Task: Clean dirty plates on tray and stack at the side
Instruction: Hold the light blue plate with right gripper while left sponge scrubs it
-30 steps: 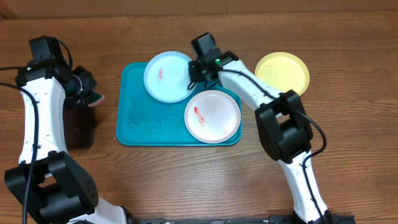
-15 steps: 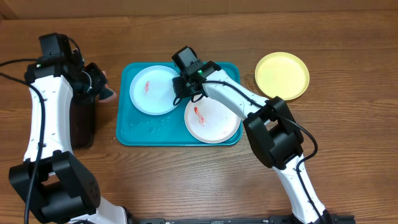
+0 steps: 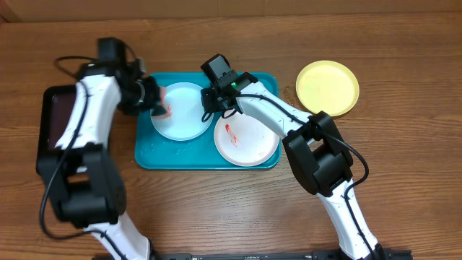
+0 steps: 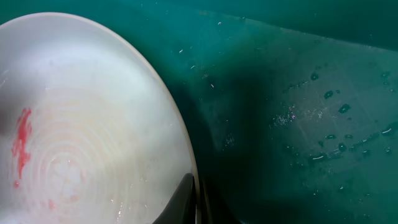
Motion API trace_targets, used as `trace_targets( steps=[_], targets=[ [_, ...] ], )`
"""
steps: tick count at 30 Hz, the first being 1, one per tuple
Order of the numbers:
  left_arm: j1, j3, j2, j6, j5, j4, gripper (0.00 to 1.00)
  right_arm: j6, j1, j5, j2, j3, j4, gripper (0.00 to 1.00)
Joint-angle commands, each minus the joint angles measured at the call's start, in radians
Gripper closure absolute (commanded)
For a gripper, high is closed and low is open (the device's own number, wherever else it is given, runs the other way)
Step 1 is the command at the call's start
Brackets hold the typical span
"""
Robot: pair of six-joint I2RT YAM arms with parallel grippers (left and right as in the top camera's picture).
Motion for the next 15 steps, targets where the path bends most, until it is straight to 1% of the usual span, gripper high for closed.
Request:
trace_targets(
  steps=[1, 6, 12, 14, 15],
  targets=[
    [-0.068, -0.003, 0.08, 0.036, 0.073, 0.01, 0.96, 0.005, -0.002, 0.023, 0.002, -0.03, -0.007, 0.96],
    [-0.119, -0.003, 0.157, -0.018, 0.065, 0.038, 0.96, 0.005, -0.002, -0.006, 0.002, -0.03, -0.018, 0.96],
    [-0.126, -0.003, 0.248, -0.072, 0.061, 0.124, 0.96, 0.005, -0.002, -0.005, 0.002, -0.03, -0.018, 0.96],
    [-0.122, -0.003, 0.275, -0.071, 0.015, 0.147, 0.96, 0.005, -0.002, -0.005, 0.002, -0.03, -0.021, 0.96],
    [-0.119, -0.003, 0.284, -0.071, -0.04, 0.153, 0.96, 0.005, -0.002, -0.005, 0.002, -0.03, -0.023, 0.96]
  ],
)
